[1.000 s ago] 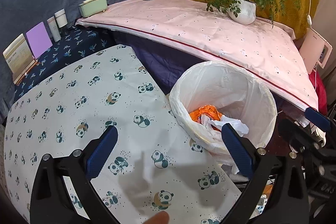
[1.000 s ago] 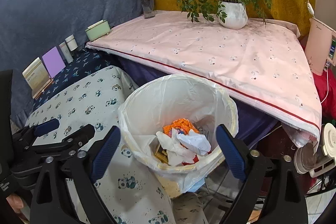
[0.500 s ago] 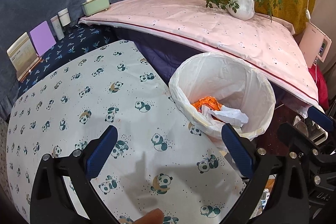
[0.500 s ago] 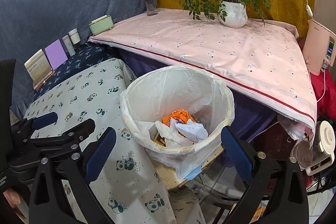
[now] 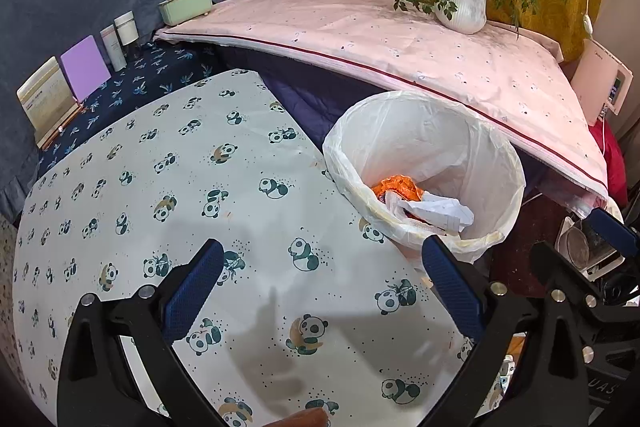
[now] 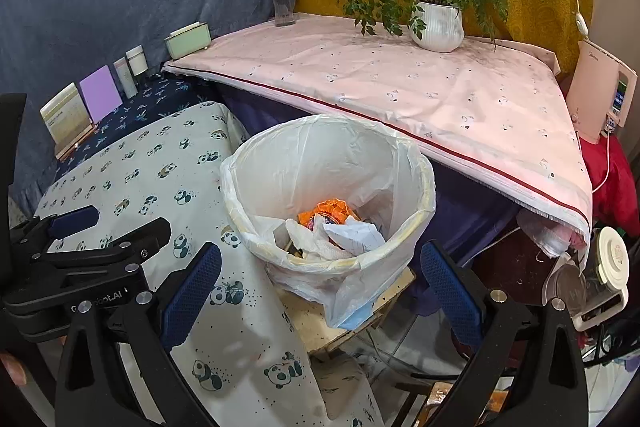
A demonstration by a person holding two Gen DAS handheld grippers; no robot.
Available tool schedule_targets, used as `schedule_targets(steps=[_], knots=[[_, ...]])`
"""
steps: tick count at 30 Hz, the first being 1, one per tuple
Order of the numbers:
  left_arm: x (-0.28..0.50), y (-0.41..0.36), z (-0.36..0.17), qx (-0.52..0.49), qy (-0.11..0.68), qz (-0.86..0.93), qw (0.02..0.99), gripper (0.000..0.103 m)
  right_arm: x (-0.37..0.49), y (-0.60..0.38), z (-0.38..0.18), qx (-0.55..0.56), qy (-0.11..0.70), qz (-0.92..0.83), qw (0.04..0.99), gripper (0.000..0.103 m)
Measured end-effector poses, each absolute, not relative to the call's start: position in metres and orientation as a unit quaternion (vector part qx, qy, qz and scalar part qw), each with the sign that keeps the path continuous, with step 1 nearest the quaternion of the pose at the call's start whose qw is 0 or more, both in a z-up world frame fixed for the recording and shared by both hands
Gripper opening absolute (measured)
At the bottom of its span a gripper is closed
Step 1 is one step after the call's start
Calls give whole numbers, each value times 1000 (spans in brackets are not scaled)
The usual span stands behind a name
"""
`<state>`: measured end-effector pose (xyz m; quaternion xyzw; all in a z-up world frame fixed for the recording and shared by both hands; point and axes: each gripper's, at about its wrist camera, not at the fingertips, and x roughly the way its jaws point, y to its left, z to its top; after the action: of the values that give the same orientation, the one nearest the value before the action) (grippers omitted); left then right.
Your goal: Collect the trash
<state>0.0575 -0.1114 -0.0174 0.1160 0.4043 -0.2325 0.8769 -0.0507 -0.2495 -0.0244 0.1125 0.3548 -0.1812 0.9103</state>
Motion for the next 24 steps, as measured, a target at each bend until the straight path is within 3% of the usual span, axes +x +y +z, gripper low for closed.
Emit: schedule_targets(steps=[24], knots=[[53,-111,-21,126,401,-221,880,95,-54,-250,-32,98,360,-199,906,96]])
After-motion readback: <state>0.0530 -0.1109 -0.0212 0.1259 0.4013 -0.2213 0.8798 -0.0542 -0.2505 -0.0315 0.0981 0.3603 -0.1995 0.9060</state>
